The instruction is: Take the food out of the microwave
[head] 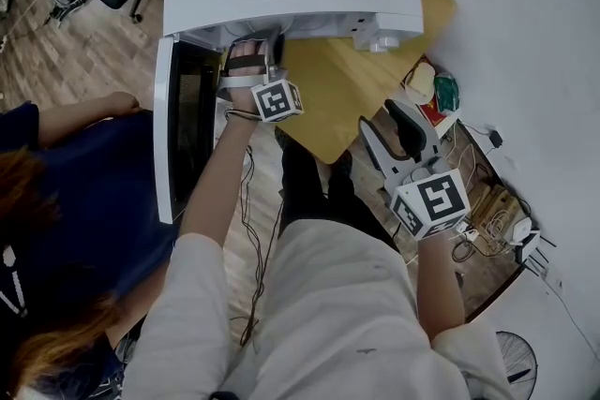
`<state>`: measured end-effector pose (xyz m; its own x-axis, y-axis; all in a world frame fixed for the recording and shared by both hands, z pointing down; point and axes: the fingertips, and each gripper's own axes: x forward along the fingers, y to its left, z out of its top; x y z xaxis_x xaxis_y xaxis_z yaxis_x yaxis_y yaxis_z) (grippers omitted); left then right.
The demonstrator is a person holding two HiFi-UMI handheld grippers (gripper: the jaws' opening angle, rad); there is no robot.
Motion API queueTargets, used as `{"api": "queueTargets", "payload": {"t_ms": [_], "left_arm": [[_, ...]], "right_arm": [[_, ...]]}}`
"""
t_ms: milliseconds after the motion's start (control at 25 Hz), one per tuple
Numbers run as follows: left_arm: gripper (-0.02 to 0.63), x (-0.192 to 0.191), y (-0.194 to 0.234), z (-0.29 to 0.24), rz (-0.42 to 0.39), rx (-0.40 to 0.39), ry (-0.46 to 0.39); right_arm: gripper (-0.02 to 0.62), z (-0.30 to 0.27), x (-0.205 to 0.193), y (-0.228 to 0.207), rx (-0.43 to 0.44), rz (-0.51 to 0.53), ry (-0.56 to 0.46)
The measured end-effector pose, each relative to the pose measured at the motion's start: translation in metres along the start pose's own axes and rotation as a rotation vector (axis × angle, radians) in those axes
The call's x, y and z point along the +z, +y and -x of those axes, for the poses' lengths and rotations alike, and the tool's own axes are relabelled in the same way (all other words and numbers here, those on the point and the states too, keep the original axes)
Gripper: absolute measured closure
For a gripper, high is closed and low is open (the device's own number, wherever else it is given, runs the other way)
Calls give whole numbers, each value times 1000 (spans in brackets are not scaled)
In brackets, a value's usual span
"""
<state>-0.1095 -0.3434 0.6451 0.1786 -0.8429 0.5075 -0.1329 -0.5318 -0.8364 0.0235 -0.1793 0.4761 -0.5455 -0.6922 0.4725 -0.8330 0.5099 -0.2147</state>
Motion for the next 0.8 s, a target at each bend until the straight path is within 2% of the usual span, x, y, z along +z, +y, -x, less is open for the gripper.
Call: {"api": "queueTargets", "payload": {"t_ms": [280, 800], "left_arm": [[497, 14, 6, 19, -7, -1, -14], [497, 38, 15, 81, 8, -9, 21]], "right_arm": [[408, 5, 10, 2, 19, 9, -26], [414, 27, 19, 6, 71, 44, -76]]}}
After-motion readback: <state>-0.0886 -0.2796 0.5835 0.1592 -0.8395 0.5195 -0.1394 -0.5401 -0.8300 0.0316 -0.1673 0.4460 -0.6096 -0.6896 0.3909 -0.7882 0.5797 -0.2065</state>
